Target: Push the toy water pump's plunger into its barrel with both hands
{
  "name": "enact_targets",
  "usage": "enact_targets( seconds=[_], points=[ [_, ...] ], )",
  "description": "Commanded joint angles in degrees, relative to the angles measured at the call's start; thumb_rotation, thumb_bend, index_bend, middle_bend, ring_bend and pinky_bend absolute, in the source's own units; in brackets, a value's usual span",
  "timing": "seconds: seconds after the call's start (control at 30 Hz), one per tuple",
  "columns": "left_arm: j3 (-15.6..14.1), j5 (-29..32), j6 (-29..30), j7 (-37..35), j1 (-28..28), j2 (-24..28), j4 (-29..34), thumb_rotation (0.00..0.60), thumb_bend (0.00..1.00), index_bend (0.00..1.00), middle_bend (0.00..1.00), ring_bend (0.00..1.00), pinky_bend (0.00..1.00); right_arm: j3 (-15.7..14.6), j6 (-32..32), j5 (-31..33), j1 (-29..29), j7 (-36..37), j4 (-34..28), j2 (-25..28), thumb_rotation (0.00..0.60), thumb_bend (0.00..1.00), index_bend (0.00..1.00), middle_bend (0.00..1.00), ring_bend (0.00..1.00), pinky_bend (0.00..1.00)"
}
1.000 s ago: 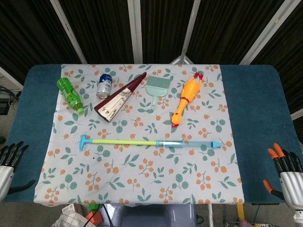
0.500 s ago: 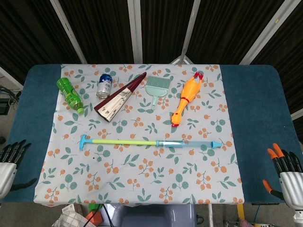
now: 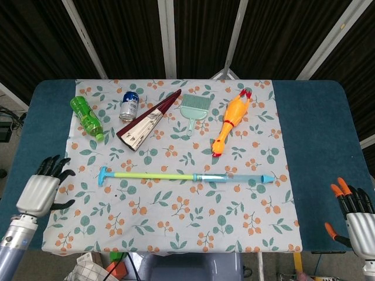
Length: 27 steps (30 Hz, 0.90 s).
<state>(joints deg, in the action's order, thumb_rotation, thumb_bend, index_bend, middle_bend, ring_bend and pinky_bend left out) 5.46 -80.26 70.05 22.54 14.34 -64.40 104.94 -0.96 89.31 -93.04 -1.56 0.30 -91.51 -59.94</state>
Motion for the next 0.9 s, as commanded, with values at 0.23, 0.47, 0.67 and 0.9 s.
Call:
enact_targets(
  seconds=[0.23,0.47,0.67,0.9],
  points=[
    [4.1,14.3,-6.0,17.3,8.6,-10.3,0.1,0.6,0.31,0.44,0.13,0.0,0.08,0.0,-0.3,0.4,0.0,0.6,-0.2,0.2,0.6,0.32,0.0,0.0,0.0,0.0],
    [5.3,22.0,-5.6,25.2,12.6,-16.8,-3.3,0.6,0.38,0.44,0.13,0.0,0.08,-0.1,-0.4,0.5,0.1,1.1,-0.3,0.3,0.6,0.32,0.0,0.0,0.0,0.0],
    [6.0,27.0,-4.8,29.6,15.5,-20.8,-6.0,0.6,0.4,0.44,0.12,0.0,0.08,-0.1,-0.6,0.5,0.2,1.4,-0.4,0.4,0.6,0.32,0.0,0.0,0.0,0.0],
    [6.4,31.0,-3.6,32.7,17.9,-23.8,-8.7,0.6,0.42,0.44,0.12,0.0,0.08,-0.2,-0.8,0.5,0.2,1.9,-0.5,0.6,0.6,0.32,0.0,0.0,0.0,0.0]
  ],
)
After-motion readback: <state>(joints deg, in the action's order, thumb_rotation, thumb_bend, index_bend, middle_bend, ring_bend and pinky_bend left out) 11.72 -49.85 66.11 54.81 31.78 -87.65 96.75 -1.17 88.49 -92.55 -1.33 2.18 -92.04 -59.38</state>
